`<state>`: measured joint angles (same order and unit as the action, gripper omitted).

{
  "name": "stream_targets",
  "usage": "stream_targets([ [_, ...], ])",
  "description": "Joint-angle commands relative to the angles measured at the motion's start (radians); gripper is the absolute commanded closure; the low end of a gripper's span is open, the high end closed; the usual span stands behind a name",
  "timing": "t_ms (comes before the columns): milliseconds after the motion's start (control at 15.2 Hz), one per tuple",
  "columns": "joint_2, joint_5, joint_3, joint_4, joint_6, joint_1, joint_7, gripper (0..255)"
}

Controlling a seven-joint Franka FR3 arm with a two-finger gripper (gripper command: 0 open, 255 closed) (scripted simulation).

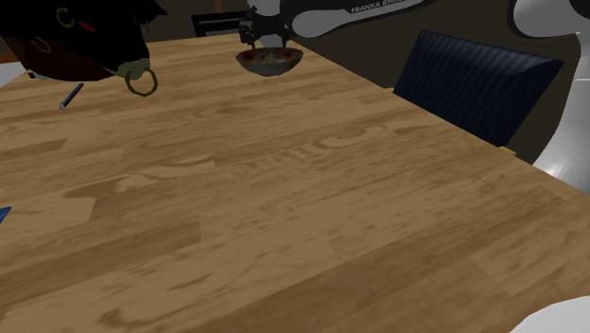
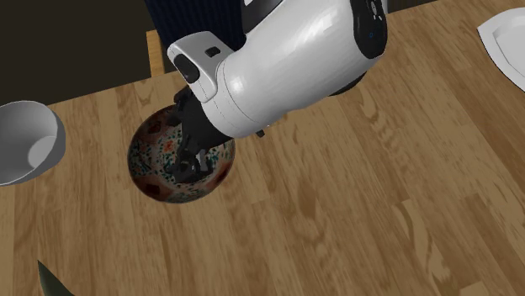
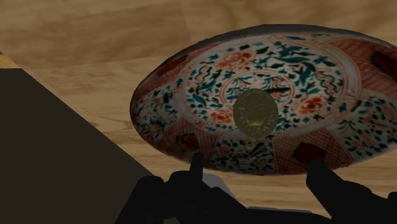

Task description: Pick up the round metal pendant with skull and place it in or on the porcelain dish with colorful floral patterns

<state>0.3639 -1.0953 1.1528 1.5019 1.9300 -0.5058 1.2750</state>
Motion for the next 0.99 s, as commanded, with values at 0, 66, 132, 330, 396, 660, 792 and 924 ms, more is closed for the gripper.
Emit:
stream_targets([
  [0, 0.0, 0.0, 0.0, 0.0, 0.0, 0.0, 0.0, 0],
  [66, 0.0, 0.0, 0.0, 0.0, 0.0, 0.0, 0.0, 0],
  [132, 0.0, 0.0, 0.0, 0.0, 0.0, 0.0, 0.0, 0],
  [330, -0.067, 0.063, 0.044, 0.0, -0.037, -0.027, -0.02, 0],
  [396, -0.084, 0.08, 0.056, -0.003, -0.047, -0.033, -0.025, 0],
  [660, -0.084, 0.08, 0.055, -0.003, -0.047, -0.033, -0.025, 0],
  [792, -0.084, 0.08, 0.055, -0.003, -0.047, -0.033, -0.025, 0],
  [924, -0.084, 0.08, 0.055, -0.003, -0.047, -0.033, -0.025, 0],
])
